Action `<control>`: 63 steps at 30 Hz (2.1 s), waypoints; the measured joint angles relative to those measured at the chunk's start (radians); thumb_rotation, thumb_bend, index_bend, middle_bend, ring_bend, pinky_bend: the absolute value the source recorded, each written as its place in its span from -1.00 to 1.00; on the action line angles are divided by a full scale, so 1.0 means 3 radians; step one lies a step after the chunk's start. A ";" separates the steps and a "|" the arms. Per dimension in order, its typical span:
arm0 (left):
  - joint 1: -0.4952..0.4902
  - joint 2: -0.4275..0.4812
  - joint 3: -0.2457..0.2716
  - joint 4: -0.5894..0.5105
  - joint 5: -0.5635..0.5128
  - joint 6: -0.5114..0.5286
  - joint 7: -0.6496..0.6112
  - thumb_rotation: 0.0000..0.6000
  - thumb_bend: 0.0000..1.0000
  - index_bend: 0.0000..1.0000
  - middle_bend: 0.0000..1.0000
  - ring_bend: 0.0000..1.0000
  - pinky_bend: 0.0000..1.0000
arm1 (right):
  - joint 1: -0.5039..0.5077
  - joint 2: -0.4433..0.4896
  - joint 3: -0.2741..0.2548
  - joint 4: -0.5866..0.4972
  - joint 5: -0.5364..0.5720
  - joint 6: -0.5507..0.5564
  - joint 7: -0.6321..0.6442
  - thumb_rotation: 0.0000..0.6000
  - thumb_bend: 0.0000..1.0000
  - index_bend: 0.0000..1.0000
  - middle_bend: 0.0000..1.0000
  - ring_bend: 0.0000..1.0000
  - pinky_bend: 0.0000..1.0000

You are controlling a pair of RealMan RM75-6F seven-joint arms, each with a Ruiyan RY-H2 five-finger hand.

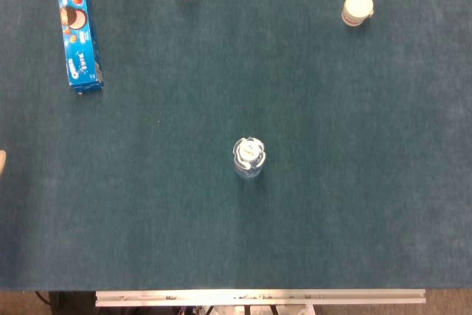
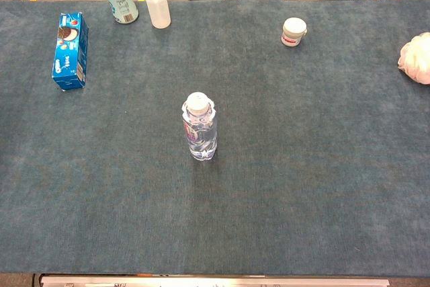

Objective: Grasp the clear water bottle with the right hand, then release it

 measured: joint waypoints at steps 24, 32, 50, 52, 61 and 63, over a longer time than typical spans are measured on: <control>0.0005 0.0064 0.0022 -0.0138 0.0058 -0.0002 0.0032 1.00 -0.41 -0.80 -0.65 -0.76 -0.67 | 0.0434 0.0125 -0.0056 -0.0463 -0.0392 -0.0512 0.0330 1.00 -0.70 -0.42 -0.32 -0.41 -0.38; 0.0037 0.0097 0.0041 -0.0144 0.0065 0.0022 0.0014 1.00 -0.42 -0.80 -0.65 -0.76 -0.67 | 0.0787 0.0079 -0.0051 -0.0652 -0.0406 -0.1011 0.0678 1.00 -0.81 -0.42 -0.28 -0.41 -0.38; 0.0079 0.0145 0.0014 -0.0098 0.0014 0.0060 -0.0109 1.00 -0.42 -0.80 -0.65 -0.76 -0.67 | 0.1543 -0.1001 0.0152 -0.0404 0.0151 -0.1938 0.0976 1.00 -0.90 -0.38 -0.27 -0.41 -0.38; 0.0078 0.0145 0.0009 -0.0092 0.0009 0.0059 -0.0112 1.00 -0.42 -0.80 -0.65 -0.76 -0.67 | 0.1603 -0.1140 0.0176 -0.0327 0.0220 -0.1986 0.0962 1.00 -0.90 -0.38 -0.27 -0.41 -0.38; 0.0084 0.0164 0.0006 -0.0058 0.0010 0.0055 -0.0201 1.00 -0.42 -0.80 -0.65 -0.76 -0.67 | 0.1787 -0.1621 0.0252 -0.0052 0.0385 -0.2058 0.0914 1.00 -0.89 -0.37 -0.27 -0.41 -0.38; 0.0078 0.0172 0.0002 -0.0056 0.0012 0.0047 -0.0215 1.00 -0.42 -0.80 -0.65 -0.76 -0.67 | 0.1813 -0.1691 0.0260 -0.0003 0.0414 -0.2059 0.0890 1.00 -0.87 -0.36 -0.27 -0.41 -0.38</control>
